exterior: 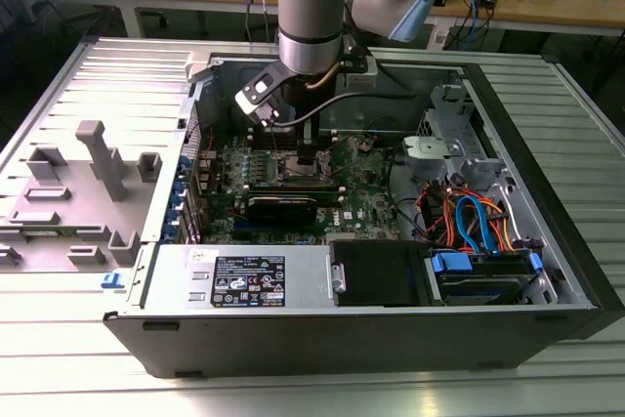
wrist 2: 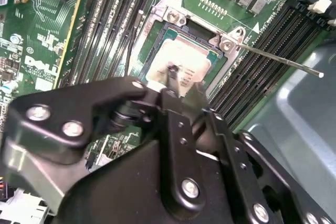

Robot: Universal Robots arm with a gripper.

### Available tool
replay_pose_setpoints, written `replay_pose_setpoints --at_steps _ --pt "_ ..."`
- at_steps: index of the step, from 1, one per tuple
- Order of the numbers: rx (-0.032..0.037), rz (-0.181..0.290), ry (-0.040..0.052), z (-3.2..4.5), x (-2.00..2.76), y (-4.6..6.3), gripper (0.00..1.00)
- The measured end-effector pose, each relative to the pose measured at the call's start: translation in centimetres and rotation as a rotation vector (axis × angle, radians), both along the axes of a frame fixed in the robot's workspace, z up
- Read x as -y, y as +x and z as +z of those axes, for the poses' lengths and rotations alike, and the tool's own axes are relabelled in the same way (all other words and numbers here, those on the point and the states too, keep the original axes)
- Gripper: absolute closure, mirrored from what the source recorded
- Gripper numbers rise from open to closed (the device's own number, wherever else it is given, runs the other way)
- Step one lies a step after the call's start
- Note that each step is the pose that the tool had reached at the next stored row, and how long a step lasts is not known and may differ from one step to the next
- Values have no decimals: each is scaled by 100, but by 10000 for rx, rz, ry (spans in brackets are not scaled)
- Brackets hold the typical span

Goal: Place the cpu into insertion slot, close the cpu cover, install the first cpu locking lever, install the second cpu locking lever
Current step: 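Place the cpu into insertion slot, then close the cpu cover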

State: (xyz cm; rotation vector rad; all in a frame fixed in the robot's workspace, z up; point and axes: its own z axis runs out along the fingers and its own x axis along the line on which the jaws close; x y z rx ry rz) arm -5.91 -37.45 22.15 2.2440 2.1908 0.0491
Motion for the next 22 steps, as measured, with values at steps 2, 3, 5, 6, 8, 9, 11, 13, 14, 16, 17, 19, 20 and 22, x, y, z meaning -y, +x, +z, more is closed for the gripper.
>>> replay_pose_setpoints --at_steps 2,3,5,6,8,9,11,13,14,16,17,19,20,22 --pt "-1 0 -1 1 0 1 89" --pt "-1 -1 -1 1 0 1 89" --pt "-1 -1 -1 2 0 1 89" --pt "-1 0 -1 2 0 2 89" --pt "-3 0 -1 12 0 12 89" --pt "-2 -1 -1 13 0 12 89" --pt "-3 0 -1 13 0 13 89" --pt "-3 0 -1 14 0 13 89" --pt "-3 0 -1 14 0 13 89" --pt "-3 0 -1 15 0 14 89" --pt "-3 0 0 15 0 14 89" --pt "-3 0 -2 16 0 14 89" --pt "-4 0 -2 62 0 14 89" --pt "-3 0 1 130 -1 15 89"
